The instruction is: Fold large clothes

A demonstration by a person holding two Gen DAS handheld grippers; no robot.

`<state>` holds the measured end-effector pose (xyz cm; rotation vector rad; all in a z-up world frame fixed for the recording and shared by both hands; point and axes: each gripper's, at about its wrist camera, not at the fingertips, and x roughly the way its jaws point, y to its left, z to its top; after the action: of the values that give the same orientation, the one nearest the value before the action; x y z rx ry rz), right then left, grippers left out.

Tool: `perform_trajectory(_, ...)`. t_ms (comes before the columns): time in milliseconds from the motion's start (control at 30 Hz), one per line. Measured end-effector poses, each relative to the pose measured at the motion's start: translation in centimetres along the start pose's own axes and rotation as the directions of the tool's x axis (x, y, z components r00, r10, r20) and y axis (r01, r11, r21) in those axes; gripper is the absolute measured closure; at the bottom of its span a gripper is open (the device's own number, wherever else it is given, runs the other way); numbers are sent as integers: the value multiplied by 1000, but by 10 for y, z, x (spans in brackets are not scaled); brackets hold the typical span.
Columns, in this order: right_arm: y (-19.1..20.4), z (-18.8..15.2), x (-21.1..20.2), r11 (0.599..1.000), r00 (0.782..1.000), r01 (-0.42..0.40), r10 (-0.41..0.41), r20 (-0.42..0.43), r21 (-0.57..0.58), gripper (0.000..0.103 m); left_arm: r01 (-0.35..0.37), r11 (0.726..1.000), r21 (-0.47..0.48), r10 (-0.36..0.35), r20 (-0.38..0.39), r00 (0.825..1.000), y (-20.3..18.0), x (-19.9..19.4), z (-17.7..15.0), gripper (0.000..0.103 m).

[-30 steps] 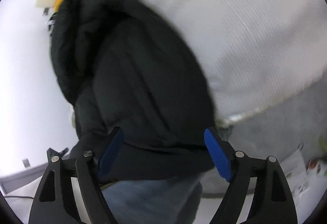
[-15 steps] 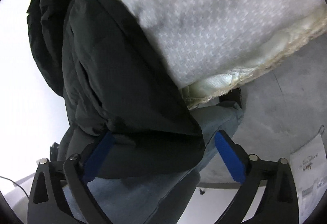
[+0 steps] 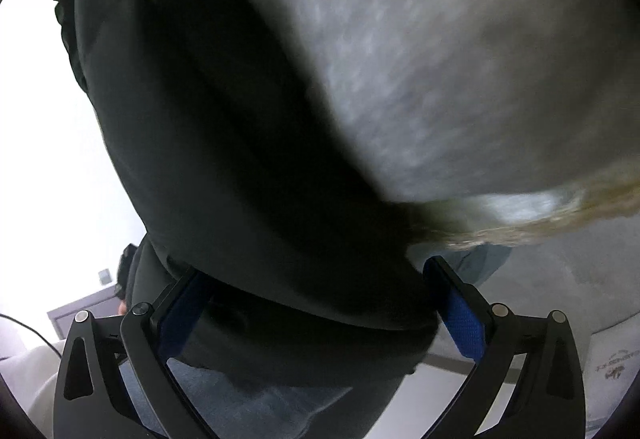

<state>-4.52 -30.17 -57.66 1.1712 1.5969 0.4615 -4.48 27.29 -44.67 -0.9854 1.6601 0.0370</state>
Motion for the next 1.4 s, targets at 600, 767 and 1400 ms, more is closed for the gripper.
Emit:
perform_trajectory(600, 149, -28, -89, 957, 989, 23, 19, 144, -288, 97, 39, 998, 53, -42, 44, 998, -60, -59, -5, 97)
perform_trajectory(767, 223, -19, -113, 921, 976, 85, 0, 219, -381, 98, 118, 990, 80, -125, 89, 988, -92, -101, 1, 97)
perform_trajectory(1400, 389, 109, -161, 955, 893, 62, 76, 443, -290, 98, 317, 935, 157, -347, 228, 910, -207, -228, 146, 103)
